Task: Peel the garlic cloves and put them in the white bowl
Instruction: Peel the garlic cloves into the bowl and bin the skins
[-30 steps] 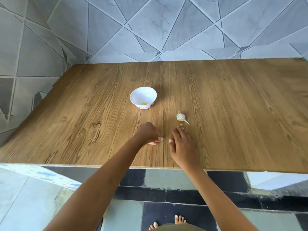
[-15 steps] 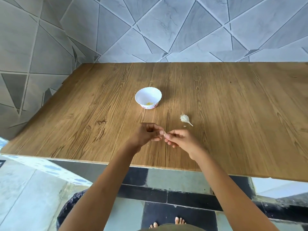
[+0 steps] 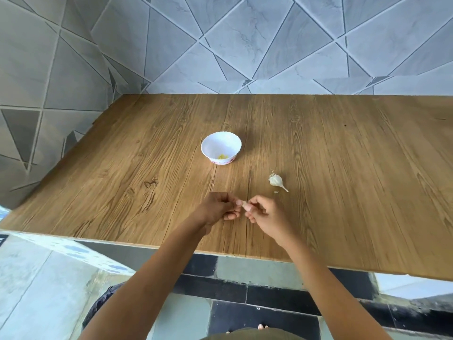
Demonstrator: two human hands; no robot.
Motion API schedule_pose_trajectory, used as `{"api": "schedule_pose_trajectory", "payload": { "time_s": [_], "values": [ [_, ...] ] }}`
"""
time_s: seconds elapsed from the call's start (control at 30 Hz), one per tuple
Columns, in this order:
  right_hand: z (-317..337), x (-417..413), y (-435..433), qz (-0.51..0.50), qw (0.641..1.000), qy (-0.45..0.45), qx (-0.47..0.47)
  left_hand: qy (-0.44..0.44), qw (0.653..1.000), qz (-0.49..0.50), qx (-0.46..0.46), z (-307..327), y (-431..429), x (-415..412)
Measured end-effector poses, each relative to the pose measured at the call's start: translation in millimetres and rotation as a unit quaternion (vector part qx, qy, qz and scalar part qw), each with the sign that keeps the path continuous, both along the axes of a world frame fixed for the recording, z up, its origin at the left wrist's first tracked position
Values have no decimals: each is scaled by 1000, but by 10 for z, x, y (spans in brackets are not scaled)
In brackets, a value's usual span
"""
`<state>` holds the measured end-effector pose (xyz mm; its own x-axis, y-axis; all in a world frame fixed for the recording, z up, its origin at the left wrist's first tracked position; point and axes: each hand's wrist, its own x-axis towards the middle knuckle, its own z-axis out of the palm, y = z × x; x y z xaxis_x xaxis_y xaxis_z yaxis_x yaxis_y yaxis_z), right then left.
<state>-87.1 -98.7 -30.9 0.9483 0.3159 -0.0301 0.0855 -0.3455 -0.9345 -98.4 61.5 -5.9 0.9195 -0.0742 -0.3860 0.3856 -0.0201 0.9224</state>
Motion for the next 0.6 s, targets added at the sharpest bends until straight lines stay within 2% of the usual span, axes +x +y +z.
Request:
{"api": "schedule_pose_trajectory", "payload": {
  "time_s": [0.03, 0.1, 0.2, 0.3, 0.37, 0.43, 0.53, 0.6],
  "values": [
    [93, 7, -11, 7, 987, 146, 68, -23, 1000, -8, -1, -20, 5, -2],
    [220, 69, -58, 8, 928, 321, 188, -77, 996, -36, 6, -9, 25, 8],
    [321, 143, -113, -15, 858, 433, 275, -136, 988, -72, 20, 19, 51, 36],
    [342, 160, -124, -19, 839, 465, 283, -188, 977, -96, 32, 20, 62, 49],
    [333, 174, -120, -23, 843, 459, 281, -223, 967, -109, 55, 18, 84, 61],
    [314, 166, -91, -28, 873, 413, 258, -257, 954, -114, 107, 14, 107, 81],
    [223, 138, -9, -59, 954, 235, 176, -272, 940, -91, 184, -14, 125, 115],
    [130, 119, 33, -72, 991, 71, 87, -220, 960, -65, 158, -12, 103, 107]
  ]
}}
